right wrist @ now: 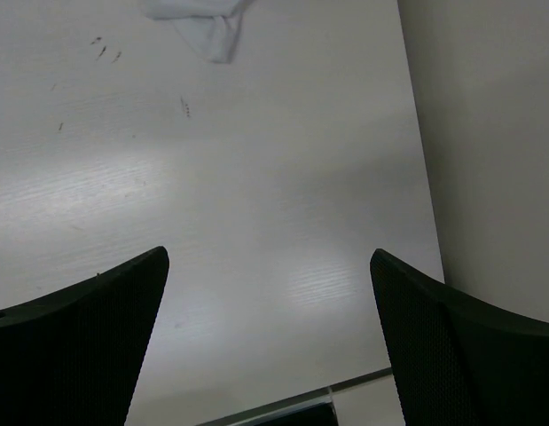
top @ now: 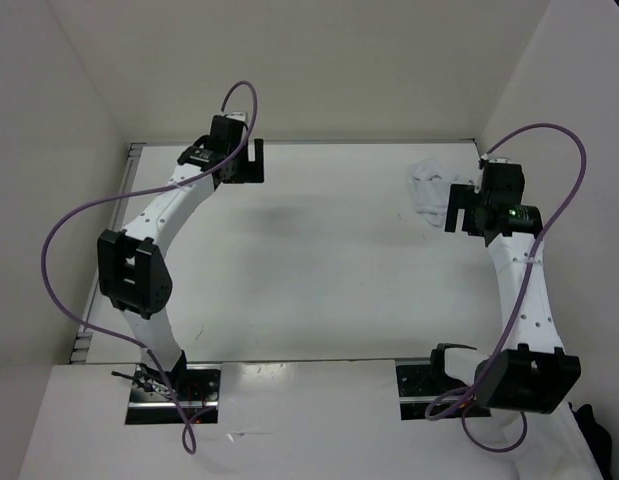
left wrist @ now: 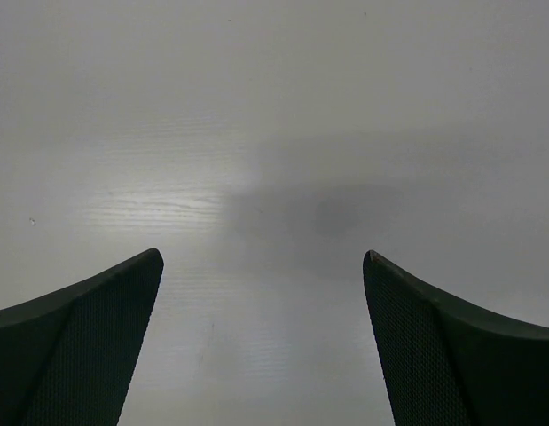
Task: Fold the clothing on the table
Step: Move the skirt to the center of the board
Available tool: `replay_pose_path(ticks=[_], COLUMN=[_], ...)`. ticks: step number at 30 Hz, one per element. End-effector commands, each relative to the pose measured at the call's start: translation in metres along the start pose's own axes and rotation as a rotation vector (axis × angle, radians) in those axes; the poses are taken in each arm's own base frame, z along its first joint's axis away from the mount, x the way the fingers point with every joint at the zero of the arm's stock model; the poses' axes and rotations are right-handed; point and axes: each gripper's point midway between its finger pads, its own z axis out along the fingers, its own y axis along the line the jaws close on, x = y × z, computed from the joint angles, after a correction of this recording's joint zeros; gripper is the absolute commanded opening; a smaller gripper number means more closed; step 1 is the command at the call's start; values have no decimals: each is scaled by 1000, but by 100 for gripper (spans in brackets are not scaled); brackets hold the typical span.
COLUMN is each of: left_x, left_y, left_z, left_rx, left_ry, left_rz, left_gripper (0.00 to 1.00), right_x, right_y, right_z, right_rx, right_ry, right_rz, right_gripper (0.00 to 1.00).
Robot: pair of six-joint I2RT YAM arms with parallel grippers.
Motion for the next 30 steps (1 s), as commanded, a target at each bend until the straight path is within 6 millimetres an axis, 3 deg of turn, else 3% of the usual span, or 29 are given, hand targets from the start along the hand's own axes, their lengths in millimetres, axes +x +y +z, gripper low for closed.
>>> replay_pose_path(ticks=[1,2,3,4,5,6,8,10,12,14,17,18,19,20,21,23,24,26,27,30], left_x=[-28,-42,-44,-42,-44,-33,-38,-29,-39,-46,-48,-45,-36,-38,-27,-15,-6,-1,8,19], left_y=[-7,-9,-14,-21,-42,-42,-34,-29,-15,-8,-4,-5,-3,-4,-3,0,3,7,9,15], left_z=[18,16,18,17,15,18,16,17,9,-2,-11,-13,-10,-14,-11,-12,-10,-17,-13,-18], left_rx=[-9,-2,23,67,218,252,254,237,169,128,110,120,114,125,119,115,101,90,77,57], left_ry=[-62,-91,-88,-78,-76,-54,-82,-81,-135,-182,-206,-201,-175,-184,-150,-123,-98,-96,-75,-53], left_rz=[-27,-24,-13,5,28,41,-18,-8,4,24,19,21,36,36,30,23,13,13,6,-4], left_gripper=[100,100,100,100,100,100,100,100,100,100,100,100,100,100,100,100,100,100,100,100], right_x=[-20,-22,-26,-36,-37,-38,-55,-72,-83,-99,-107,-122,-110,-110,-128,-122,-136,-135,-144,-132], right_y=[-10,-11,-13,-19,-22,-31,-34,-29,-27,-24,-13,-10,-5,-4,-6,-4,-6,-4,-7,-5], right_z=[16,25,29,32,44,52,62,77,87,106,138,142,171,182,186,215,216,234,236,257], right_rx=[56,53,59,71,80,107,105,68,48,37,-3,-27,-52,-53,-52,-53,-51,-60,-48,-51], right_ry=[-39,-25,-27,-55,-42,-41,-57,-81,-117,-157,-130,-143,-75,-55,-85,-42,-67,-52,-71,-23], right_rz=[22,17,24,17,-6,9,21,41,61,98,131,130,130,129,131,88,79,50,38,-8], right_gripper=[99,99,99,99,99,99,99,99,99,99,99,99,99,99,99,99,99,99,99,99])
